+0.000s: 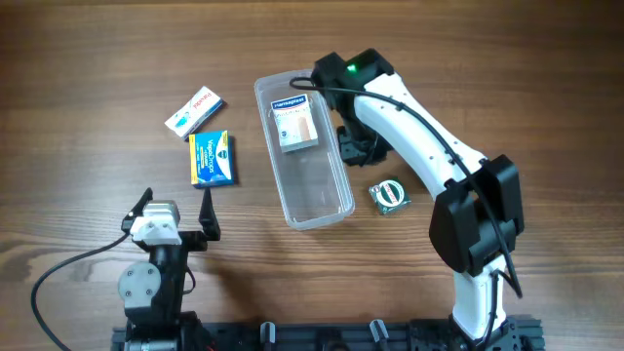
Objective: Pack container
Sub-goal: 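Withdraw right gripper from the container to the right side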
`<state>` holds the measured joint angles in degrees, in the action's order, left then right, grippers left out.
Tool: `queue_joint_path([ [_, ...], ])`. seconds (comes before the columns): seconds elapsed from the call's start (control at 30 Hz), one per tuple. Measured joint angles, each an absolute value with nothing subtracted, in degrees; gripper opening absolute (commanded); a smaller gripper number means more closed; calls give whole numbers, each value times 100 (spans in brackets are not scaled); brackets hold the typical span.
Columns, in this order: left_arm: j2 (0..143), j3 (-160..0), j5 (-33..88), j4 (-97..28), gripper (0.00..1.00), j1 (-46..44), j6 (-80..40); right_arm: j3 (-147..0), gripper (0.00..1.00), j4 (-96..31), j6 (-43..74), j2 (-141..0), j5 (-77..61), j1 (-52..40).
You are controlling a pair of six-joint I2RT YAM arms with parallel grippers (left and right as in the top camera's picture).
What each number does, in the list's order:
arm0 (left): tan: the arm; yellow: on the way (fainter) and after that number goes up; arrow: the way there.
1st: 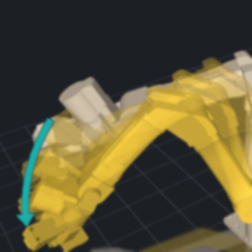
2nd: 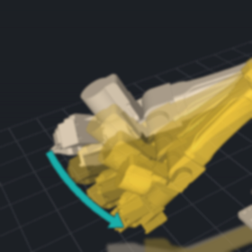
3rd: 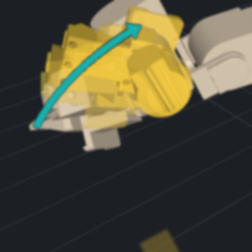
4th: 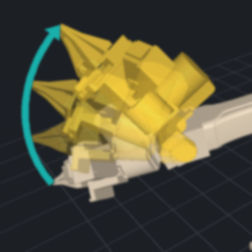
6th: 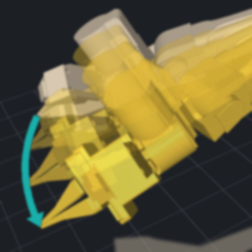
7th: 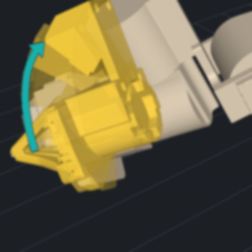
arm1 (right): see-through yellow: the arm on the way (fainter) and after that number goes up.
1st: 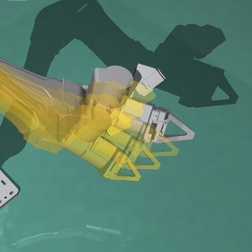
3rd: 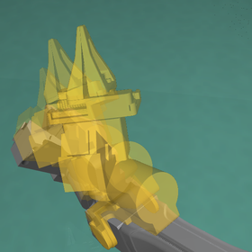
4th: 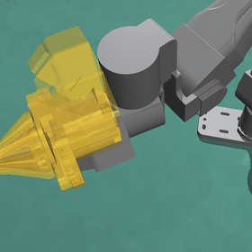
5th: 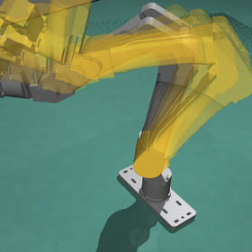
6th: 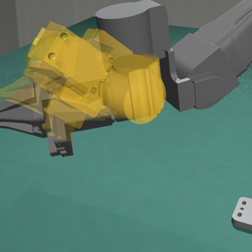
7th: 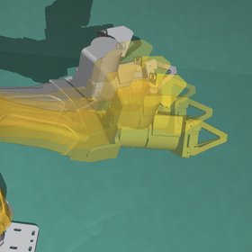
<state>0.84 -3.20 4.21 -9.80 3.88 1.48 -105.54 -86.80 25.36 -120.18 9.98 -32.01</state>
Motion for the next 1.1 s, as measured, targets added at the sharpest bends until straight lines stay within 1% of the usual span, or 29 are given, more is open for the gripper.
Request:
queue_joint_path([
  [0.23,84,-320,421,-980,100,388,148,-10510,4,-8497,2362,-12018,318,-3371],
  [0.6,84,-320,423,-980,100,388,148,-10018,4,-8215,2281,-12016,82,-3603],
  [1.1,84,-320,421,-980,100,388,148,-9985,4,-8097,2110,-12014,-401,-3603],
])
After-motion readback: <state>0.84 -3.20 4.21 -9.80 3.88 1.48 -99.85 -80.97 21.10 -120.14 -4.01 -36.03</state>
